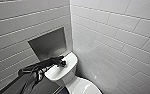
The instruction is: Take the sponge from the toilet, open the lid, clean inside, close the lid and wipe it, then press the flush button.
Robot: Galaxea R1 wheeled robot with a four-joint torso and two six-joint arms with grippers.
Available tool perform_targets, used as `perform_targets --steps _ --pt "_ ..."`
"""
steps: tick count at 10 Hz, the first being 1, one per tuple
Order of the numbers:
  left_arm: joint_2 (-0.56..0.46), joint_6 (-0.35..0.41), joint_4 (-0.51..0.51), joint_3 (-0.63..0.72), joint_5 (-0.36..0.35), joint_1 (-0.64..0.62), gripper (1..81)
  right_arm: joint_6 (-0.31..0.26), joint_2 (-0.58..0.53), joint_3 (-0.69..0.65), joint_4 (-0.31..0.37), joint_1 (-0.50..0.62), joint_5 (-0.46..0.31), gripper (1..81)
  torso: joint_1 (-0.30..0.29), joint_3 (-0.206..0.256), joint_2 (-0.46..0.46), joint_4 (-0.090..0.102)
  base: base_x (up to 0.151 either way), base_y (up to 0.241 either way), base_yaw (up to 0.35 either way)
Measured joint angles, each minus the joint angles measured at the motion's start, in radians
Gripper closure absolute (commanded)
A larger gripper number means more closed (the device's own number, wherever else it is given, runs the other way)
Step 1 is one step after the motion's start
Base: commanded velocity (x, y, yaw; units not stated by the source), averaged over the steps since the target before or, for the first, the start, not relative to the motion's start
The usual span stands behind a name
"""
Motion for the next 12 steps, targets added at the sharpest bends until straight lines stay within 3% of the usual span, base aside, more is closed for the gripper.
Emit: perform_targets --steps 3,6,9,12 --pt "-0.002 0.000 -0.001 0.008 0.024 -0.009 81.1 0.000 0.000 0.000 0.000 -0.002 0.000 81.1 0.000 0.000 0.000 0.000 0.000 0.000 0.000" --pt "-0.029 -0.001 -0.014 0.055 0.116 -0.058 81.1 0.000 -0.002 0.000 0.000 -0.005 0.002 81.1 0.000 0.000 0.000 0.000 0.000 0.000 0.000" --pt "-0.126 -0.002 -0.054 0.230 0.136 -0.087 81.1 0.000 -0.003 0.000 0.000 -0.005 0.001 81.1 0.000 0.000 0.000 0.000 0.000 0.000 0.000" --pt "-0.247 0.000 -0.064 0.495 0.137 -0.116 81.1 0.000 -0.003 0.001 0.000 -0.004 0.002 81.1 0.000 0.000 0.000 0.000 0.000 0.000 0.000"
